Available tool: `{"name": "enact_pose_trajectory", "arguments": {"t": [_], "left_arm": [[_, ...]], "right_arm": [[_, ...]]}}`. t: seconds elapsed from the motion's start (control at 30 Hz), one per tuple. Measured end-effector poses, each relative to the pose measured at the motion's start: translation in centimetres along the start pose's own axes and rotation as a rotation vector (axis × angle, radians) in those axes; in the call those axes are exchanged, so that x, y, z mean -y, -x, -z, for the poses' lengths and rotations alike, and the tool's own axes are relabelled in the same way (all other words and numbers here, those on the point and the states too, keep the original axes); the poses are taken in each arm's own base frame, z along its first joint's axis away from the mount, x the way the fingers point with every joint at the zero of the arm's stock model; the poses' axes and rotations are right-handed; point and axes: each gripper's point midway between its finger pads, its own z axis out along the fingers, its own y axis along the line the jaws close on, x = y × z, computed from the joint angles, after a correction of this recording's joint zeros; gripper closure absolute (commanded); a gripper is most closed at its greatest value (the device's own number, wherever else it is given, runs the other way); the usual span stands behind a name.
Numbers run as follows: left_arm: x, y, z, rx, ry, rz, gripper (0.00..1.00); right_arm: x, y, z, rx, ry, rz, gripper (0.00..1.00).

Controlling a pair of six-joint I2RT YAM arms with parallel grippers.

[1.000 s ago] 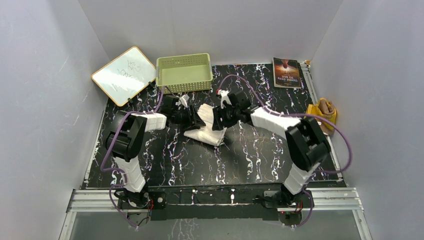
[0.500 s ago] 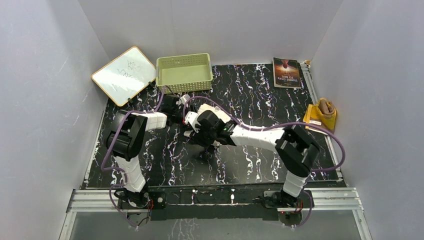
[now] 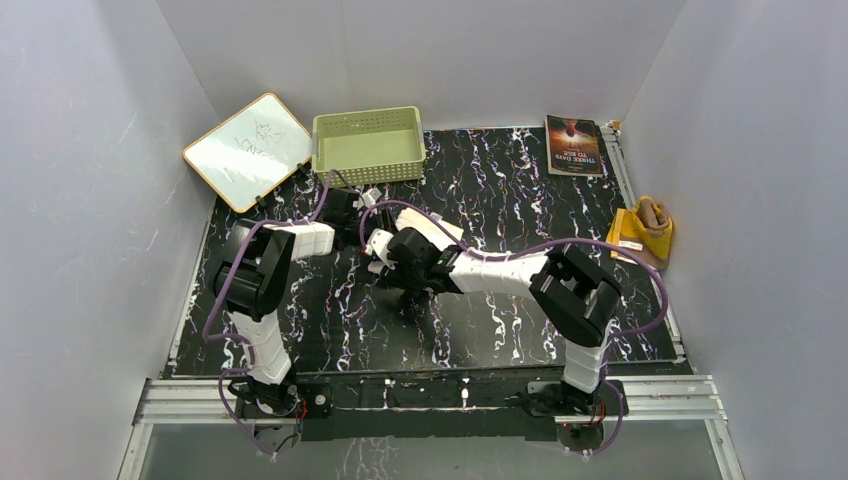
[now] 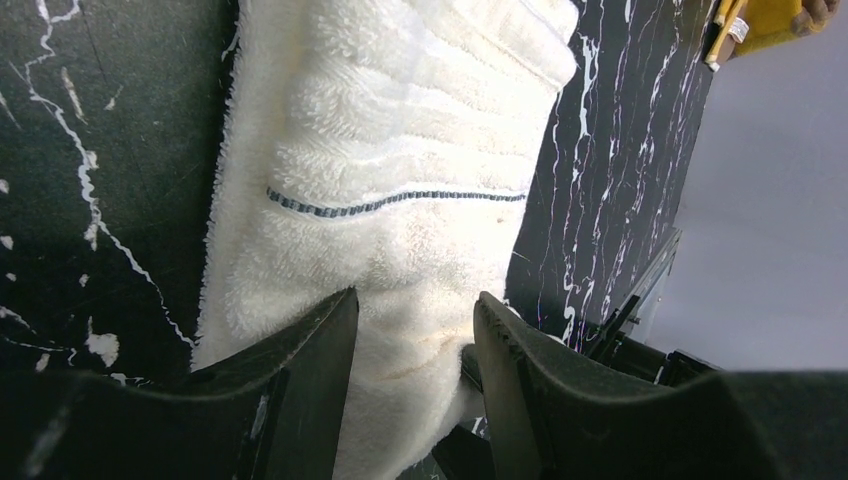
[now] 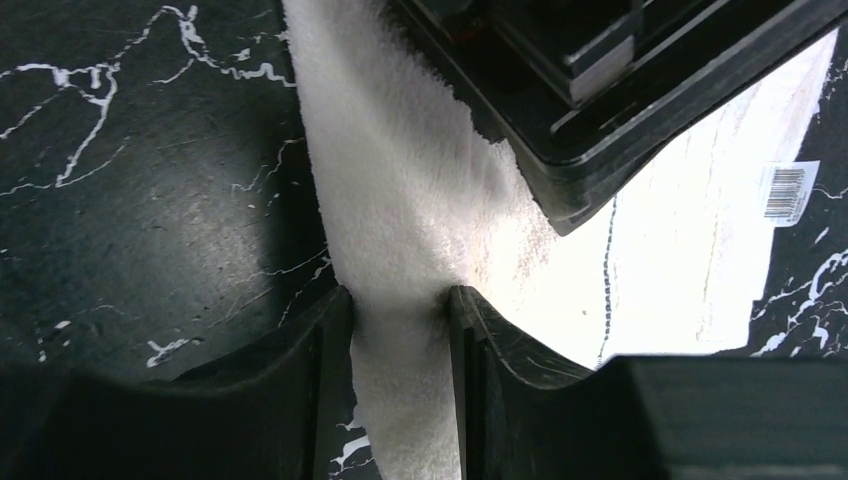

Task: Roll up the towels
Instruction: Roll the towel at the center of the board.

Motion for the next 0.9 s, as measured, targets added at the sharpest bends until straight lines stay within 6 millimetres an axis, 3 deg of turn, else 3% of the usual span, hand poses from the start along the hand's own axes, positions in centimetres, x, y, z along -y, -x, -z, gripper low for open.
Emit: {"name": "enact_pose_trajectory", "arguments": {"t": [0.2, 0.3, 0.37, 0.47, 0.7, 0.9], "left_arm": [[0.2, 0.1, 0.1, -0.026, 0.01, -0.014, 0.52], [0.2, 0.1, 0.2, -0.046, 0.028, -0.021, 0.51], [0.2, 0.3, 0.5, -0.057, 0.043, -0.022, 0.49], [0.0, 1.1, 1.4, -0.067, 0.065, -0.009, 0.46], [-0.6, 6.1, 5.1, 0.032, 0.149, -0.011, 0.44], [0.8, 6.5, 7.5, 0.09, 0.154, -0.048, 0.44]], "right_arm": [[0.4, 0.0, -0.3, 0.004, -0.04, -0.009, 0.75], [0.3, -0.2, -0.5, 0.011, -0.044, -0.025, 0.92], [0.3, -0.2, -0.6, 0.023, -0.045, -0.042, 0.95], [0.4, -0.1, -0.8, 0.046, -0.046, -0.071, 0.95], [1.2, -0.6, -0.3, 0.102, 0.019, -0.208, 0.92], [2.9, -1.3, 0.2, 0.142, 0.198, -0.438, 0.87]]}}
